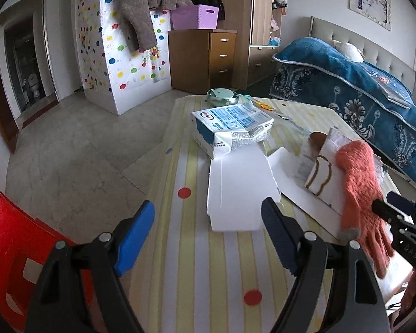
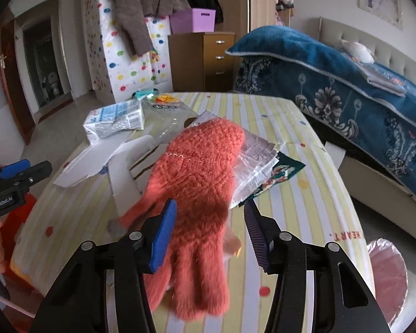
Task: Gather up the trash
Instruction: 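Return to the table and grasp the orange knitted glove with the right tool, then hold the orange glove with the right tool while the left tool grasps the milk carton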
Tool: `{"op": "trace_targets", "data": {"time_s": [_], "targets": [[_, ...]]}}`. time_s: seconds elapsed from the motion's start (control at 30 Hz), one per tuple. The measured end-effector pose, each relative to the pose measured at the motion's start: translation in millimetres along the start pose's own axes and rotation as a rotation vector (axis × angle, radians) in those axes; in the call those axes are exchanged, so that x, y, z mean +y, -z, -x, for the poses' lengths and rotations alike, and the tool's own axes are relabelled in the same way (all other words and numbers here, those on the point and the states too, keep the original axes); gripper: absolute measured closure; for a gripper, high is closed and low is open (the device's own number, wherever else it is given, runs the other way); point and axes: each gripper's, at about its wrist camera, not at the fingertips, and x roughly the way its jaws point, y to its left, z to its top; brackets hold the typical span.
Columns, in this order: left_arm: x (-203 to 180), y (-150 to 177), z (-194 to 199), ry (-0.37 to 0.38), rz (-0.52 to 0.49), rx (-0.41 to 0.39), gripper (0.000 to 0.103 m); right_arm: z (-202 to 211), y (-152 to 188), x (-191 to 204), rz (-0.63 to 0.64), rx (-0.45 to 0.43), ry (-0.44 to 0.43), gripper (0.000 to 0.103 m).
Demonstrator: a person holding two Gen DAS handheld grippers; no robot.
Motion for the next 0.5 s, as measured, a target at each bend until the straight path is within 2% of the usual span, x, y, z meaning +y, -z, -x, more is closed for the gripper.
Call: {"op": "trace_targets", "data": {"time_s": [0.1,0.23,0.5], "targets": [[-2,-3,-2,0.001,-0.005,0.002,0.026,-7,1,-3,-0.016,0.029,-0.011,0.063],[-5,-2,1,0.001,-0.012,0.006,0.026,-4,2,-5,-0.020,0.015,-0.013,0.085],[3,-5,23,-0.019,0.003,-0.022,0.026,48,-18,-10,-0.031,-0.136,-0.039,0.093]]}}
